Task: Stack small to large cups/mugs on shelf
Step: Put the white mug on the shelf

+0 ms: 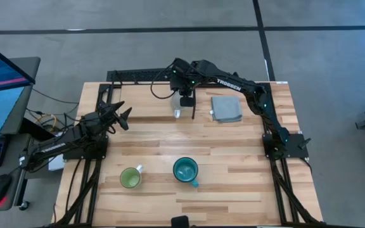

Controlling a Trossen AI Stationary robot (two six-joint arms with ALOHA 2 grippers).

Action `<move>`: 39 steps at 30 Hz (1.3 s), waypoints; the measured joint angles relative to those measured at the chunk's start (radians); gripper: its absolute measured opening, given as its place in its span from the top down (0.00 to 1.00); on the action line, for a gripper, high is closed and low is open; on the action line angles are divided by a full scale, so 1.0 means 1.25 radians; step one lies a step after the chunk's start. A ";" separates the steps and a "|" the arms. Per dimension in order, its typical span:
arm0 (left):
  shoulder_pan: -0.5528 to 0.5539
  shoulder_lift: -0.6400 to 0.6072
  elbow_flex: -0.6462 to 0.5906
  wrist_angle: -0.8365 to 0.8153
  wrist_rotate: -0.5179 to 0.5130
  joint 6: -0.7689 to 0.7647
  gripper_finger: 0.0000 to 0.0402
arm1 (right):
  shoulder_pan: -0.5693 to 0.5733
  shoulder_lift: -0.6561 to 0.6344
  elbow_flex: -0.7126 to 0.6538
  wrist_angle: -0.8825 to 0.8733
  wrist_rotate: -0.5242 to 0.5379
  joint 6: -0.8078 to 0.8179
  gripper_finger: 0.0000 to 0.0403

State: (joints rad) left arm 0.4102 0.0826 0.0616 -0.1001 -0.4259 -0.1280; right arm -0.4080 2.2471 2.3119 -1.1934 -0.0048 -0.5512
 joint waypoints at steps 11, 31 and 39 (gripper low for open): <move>0.000 0.000 0.000 0.000 0.000 0.000 0.38 | 0.000 0.000 0.000 0.004 0.000 -0.005 0.84; 0.000 0.000 0.000 0.000 0.000 0.000 0.38 | 0.000 0.000 0.000 0.026 0.002 -0.005 0.67; 0.000 0.000 0.000 0.000 0.000 0.000 0.38 | -0.002 0.000 0.000 0.061 0.003 -0.005 0.67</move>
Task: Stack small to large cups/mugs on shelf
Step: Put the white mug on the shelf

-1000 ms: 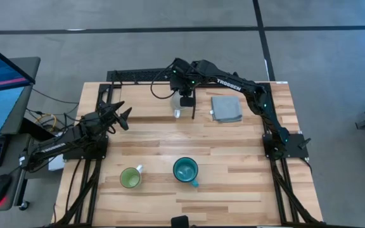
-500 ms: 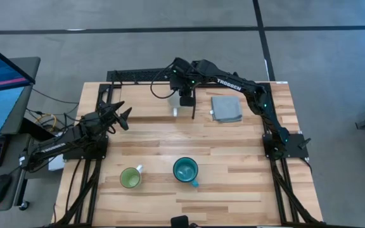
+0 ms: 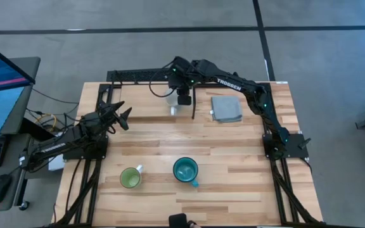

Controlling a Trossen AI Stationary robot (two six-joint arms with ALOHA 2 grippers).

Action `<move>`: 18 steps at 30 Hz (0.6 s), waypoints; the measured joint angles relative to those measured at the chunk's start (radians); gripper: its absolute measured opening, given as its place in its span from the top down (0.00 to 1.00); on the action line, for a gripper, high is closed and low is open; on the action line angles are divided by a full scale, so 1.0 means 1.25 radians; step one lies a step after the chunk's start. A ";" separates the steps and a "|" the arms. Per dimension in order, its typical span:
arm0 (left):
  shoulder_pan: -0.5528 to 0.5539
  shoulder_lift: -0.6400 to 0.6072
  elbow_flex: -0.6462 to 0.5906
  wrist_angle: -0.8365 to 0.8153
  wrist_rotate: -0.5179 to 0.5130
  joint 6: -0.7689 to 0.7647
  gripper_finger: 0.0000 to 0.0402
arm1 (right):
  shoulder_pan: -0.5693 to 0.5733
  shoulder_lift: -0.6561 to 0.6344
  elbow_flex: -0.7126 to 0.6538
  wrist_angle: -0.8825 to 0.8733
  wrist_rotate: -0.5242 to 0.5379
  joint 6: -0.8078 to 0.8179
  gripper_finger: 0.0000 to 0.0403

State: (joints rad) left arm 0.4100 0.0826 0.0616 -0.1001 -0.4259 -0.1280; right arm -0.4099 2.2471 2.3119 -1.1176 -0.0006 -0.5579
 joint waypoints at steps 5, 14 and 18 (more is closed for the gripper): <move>0.000 0.000 0.000 0.000 0.000 0.000 0.38 | -0.004 0.000 0.000 0.001 0.001 0.000 0.67; 0.000 0.000 0.000 0.000 0.000 0.000 0.38 | -0.011 0.000 0.000 0.001 0.001 0.000 0.67; 0.000 0.000 0.000 0.000 0.000 0.000 0.38 | -0.011 0.000 0.000 0.001 0.001 0.009 0.67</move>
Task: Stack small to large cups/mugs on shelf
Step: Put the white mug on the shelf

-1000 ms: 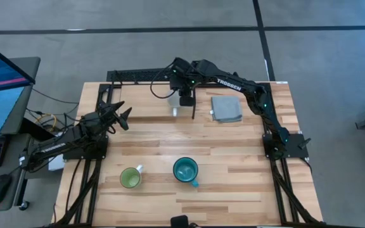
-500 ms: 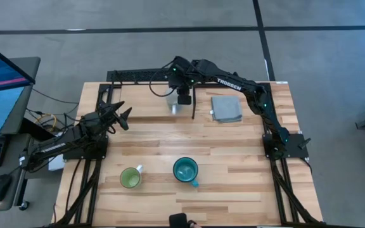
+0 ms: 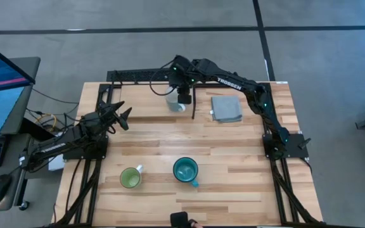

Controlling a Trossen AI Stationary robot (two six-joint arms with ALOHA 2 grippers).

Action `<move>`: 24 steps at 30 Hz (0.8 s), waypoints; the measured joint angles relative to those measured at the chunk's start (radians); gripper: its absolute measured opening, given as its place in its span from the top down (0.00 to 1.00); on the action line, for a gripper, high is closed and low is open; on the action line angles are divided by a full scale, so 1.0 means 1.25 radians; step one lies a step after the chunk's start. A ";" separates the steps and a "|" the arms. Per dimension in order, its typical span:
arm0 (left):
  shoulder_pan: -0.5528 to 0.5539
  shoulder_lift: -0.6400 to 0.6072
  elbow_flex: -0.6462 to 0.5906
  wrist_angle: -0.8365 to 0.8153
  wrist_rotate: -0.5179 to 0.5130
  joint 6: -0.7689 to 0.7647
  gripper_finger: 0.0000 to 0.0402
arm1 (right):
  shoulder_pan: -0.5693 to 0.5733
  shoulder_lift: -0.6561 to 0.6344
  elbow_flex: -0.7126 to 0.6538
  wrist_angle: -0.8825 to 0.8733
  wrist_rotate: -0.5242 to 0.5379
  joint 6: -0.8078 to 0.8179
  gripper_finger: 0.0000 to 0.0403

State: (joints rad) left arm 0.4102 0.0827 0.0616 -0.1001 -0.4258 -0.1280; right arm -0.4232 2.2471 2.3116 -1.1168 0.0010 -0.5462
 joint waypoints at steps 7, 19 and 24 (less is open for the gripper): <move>0.000 0.000 0.000 0.000 0.000 0.000 0.38 | 0.000 0.000 0.000 -0.006 0.000 0.042 0.67; 0.000 0.000 0.000 0.000 0.000 0.000 0.38 | 0.001 0.000 0.000 0.008 0.053 0.060 0.68; 0.000 0.000 0.000 0.000 0.000 0.000 0.38 | 0.000 0.000 0.000 0.009 0.065 0.100 0.69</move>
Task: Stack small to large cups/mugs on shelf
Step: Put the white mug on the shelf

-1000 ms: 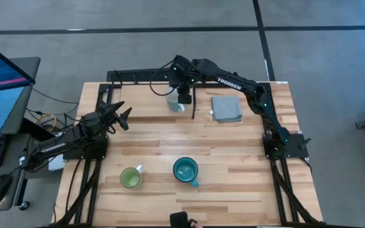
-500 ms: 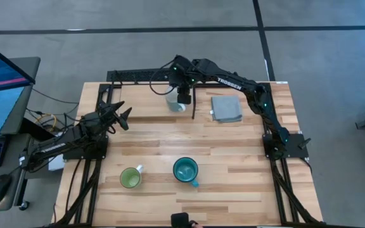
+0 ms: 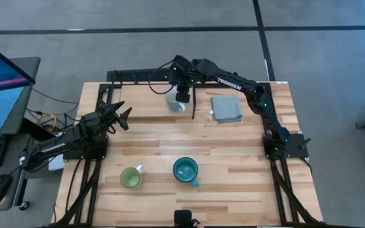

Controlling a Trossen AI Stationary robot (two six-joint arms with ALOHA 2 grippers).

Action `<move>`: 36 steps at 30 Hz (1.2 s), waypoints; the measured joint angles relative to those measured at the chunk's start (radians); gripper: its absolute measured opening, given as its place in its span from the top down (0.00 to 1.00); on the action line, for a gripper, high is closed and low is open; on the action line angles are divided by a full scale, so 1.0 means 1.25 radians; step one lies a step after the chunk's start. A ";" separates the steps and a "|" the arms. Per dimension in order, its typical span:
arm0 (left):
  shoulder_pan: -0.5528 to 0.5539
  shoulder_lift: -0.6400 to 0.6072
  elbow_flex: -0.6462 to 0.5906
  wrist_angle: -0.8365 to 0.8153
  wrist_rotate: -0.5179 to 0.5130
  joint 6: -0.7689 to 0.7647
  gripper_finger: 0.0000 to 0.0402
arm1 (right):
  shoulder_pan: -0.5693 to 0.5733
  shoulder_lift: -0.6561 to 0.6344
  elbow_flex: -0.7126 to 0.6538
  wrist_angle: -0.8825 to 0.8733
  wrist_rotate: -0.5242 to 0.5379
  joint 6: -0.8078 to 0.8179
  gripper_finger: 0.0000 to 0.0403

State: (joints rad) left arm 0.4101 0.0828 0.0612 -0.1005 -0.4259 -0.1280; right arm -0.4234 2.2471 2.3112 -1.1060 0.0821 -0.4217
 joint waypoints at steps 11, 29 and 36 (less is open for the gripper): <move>0.000 0.000 0.000 0.000 0.000 0.000 0.38 | -0.003 0.000 0.000 0.000 -0.005 0.145 0.69; 0.000 0.000 0.000 0.000 0.000 -0.012 0.38 | -0.002 0.000 0.000 -0.029 -0.005 0.296 0.70; 0.000 0.000 0.000 0.000 0.000 -0.012 0.38 | 0.003 0.001 -0.031 -0.032 -0.005 0.335 0.70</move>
State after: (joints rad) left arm 0.4101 0.0830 0.0614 -0.1002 -0.4257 -0.1428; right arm -0.4192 2.2482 2.2721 -1.1459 0.0759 -0.0033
